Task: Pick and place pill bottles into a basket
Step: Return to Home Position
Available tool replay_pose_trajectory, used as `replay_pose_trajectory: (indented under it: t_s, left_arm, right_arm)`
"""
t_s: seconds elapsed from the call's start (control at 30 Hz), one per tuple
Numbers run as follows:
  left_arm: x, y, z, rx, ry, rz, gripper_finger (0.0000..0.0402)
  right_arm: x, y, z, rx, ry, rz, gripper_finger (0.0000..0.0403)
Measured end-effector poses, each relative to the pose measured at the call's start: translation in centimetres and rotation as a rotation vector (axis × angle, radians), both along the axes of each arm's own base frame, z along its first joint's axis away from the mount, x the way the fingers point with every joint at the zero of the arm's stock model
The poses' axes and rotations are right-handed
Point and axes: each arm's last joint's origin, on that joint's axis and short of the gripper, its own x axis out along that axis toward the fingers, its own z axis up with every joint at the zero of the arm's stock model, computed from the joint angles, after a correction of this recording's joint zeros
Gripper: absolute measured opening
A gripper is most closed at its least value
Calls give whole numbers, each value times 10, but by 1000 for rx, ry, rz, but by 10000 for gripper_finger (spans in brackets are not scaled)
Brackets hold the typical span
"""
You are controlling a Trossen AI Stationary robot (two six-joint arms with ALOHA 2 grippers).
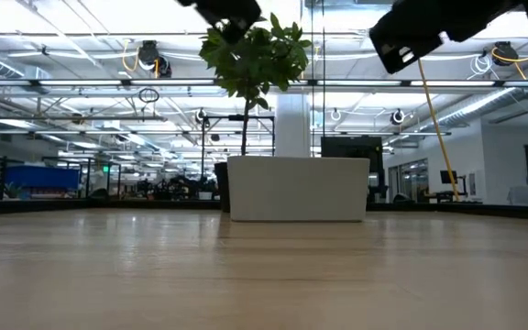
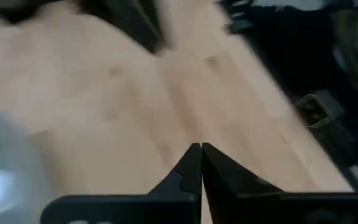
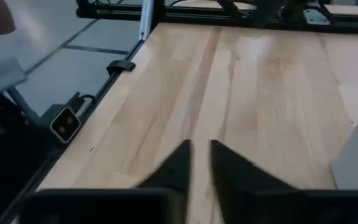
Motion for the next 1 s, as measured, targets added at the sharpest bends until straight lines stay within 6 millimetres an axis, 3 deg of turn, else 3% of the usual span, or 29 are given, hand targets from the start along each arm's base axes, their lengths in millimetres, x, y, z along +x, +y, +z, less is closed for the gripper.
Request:
replay_pose_trajectory:
  t_s: [0.13,0.33,0.43,0.63,1.0]
  left_arm:
    - [-22,-25,-29,-22,-58,1,22]
    - [-62,-28,-52,-53,-152,68,12]
    - [-88,-22,-56,-62,-186,63,5]
    - [-127,-1,-53,-132,-329,111,32]
    - [-196,26,-75,-166,-515,187,8]
  right_arm:
    - [-5,8,-2,-41,9,24,11]
    - [-27,-2,2,-18,-21,-3,1]
    - [-46,-12,-4,18,-128,4,1]
    - [-80,-38,-25,86,-247,-44,0]
    - [-120,-59,-28,113,-441,-37,0]
